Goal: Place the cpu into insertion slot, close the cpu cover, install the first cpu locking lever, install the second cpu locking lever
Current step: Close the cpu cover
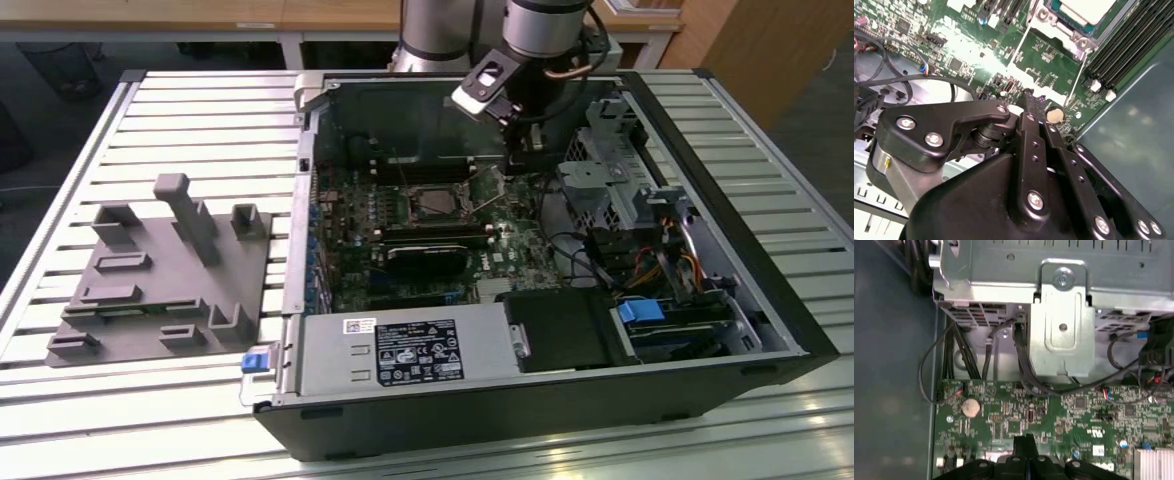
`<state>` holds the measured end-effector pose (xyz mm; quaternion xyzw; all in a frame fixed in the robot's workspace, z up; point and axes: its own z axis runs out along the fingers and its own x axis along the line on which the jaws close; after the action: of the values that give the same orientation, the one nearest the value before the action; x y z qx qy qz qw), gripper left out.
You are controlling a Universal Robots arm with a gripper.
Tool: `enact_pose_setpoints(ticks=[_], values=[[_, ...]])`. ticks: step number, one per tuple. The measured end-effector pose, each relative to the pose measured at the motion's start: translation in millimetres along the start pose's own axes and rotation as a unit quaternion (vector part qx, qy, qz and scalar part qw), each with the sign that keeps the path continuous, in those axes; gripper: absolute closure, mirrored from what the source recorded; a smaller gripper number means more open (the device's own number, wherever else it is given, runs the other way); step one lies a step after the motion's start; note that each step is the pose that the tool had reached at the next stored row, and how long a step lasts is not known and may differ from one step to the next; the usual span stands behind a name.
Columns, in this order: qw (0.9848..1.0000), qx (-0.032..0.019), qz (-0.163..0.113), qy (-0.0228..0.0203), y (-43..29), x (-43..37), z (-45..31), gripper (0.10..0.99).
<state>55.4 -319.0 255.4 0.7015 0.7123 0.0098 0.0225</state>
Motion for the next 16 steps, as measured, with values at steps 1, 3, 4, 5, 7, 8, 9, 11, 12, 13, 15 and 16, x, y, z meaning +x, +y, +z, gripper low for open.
enact_pose_setpoints(ticks=[1, 3, 4, 5, 7, 8, 9, 11, 12, 13, 15, 16], values=[[1.0000, 0.0008, 0.000, 0.0000, 1.4, 0.3, 1.1, 0.980], [1.0000, 0.0018, 0.000, 0.0000, 3.3, 0.8, 2.9, 0.980], [1.0000, 0.0022, 0.000, 0.0001, 4.1, 0.9, 3.8, 0.980], [1.0000, 0.0025, 0.000, 0.0002, 4.9, 1.2, 4.6, 0.980], [1.0000, 0.0033, 0.000, 0.0003, 7.8, 1.6, 6.1, 0.980], [1.0000, 0.0037, 0.000, 0.0003, 9.2, 1.9, 6.8, 0.980], [1.0000, 0.0041, 0.000, 0.0003, 10.4, 2.2, 7.6, 0.980], [1.0000, 0.0049, 0.000, 0.0004, 11.8, 2.8, 9.5, 0.980], [1.0000, 0.0053, 0.000, 0.0004, 12.2, 3.1, 10.7, 0.980], [1.0000, 0.0056, 0.000, 0.0005, 12.4, 3.4, 12.2, 0.980], [1.0000, 0.0063, 0.000, 0.0006, 12.8, 4.0, 15.1, 0.980], [1.0000, 0.0067, 0.000, 0.0007, 13.1, 4.2, 16.5, 0.980]])
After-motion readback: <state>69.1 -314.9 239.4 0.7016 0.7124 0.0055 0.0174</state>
